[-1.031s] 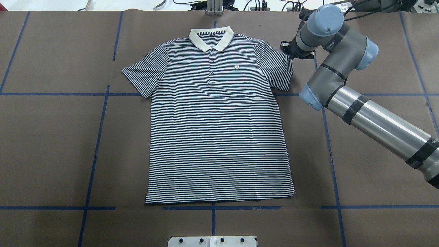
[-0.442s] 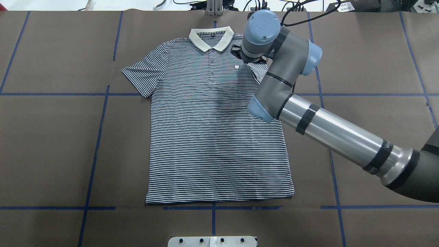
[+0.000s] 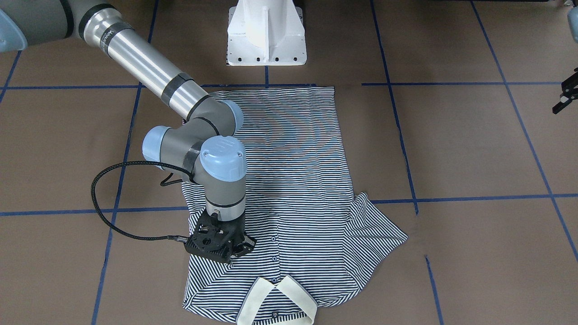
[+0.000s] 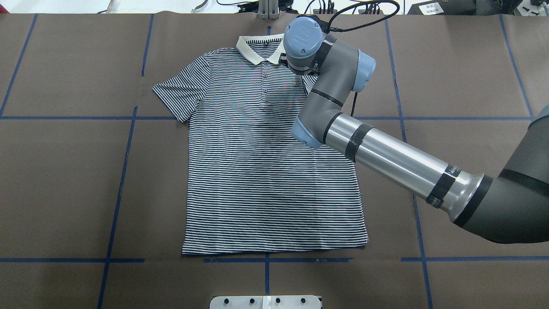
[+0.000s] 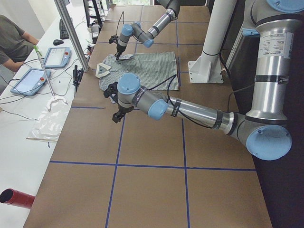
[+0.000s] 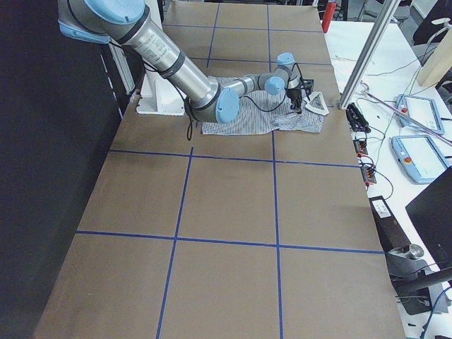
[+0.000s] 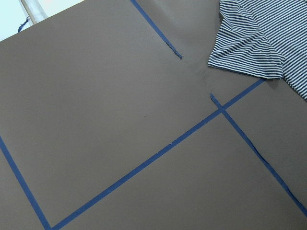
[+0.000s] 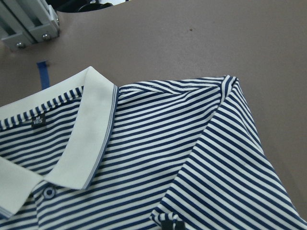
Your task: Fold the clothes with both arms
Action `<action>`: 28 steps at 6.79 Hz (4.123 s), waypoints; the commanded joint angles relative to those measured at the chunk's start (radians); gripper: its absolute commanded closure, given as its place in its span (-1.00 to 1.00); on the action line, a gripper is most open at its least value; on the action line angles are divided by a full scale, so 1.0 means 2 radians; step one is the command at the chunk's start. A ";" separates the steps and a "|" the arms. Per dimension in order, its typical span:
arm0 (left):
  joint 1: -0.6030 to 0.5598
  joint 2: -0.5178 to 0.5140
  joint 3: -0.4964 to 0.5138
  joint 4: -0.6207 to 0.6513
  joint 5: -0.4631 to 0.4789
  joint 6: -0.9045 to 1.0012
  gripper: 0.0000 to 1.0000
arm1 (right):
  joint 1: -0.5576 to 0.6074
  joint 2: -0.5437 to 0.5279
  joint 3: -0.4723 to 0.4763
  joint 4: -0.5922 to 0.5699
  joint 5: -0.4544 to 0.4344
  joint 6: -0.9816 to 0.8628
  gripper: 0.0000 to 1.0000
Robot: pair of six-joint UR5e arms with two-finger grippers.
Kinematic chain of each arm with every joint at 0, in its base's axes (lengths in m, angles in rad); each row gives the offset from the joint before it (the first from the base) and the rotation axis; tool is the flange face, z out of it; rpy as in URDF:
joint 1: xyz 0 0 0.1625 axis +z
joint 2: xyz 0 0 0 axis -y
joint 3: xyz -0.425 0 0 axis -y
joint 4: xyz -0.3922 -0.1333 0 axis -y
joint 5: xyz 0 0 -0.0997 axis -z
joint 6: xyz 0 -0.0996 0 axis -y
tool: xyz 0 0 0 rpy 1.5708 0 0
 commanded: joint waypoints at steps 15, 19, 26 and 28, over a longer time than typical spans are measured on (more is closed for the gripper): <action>0.276 -0.333 0.378 -0.127 0.262 -0.594 -0.30 | 0.032 -0.267 0.432 -0.030 0.128 0.007 -1.00; 0.279 -0.335 0.378 -0.127 0.262 -0.593 1.00 | 0.032 -0.264 0.431 -0.029 0.127 0.007 -1.00; 0.307 -0.446 0.408 -0.094 0.262 -0.614 1.00 | 0.032 -0.266 0.430 -0.030 0.129 0.008 -1.00; 0.315 -0.469 0.454 -0.121 0.299 -0.616 1.00 | 0.033 -0.267 0.429 -0.030 0.129 0.008 -1.00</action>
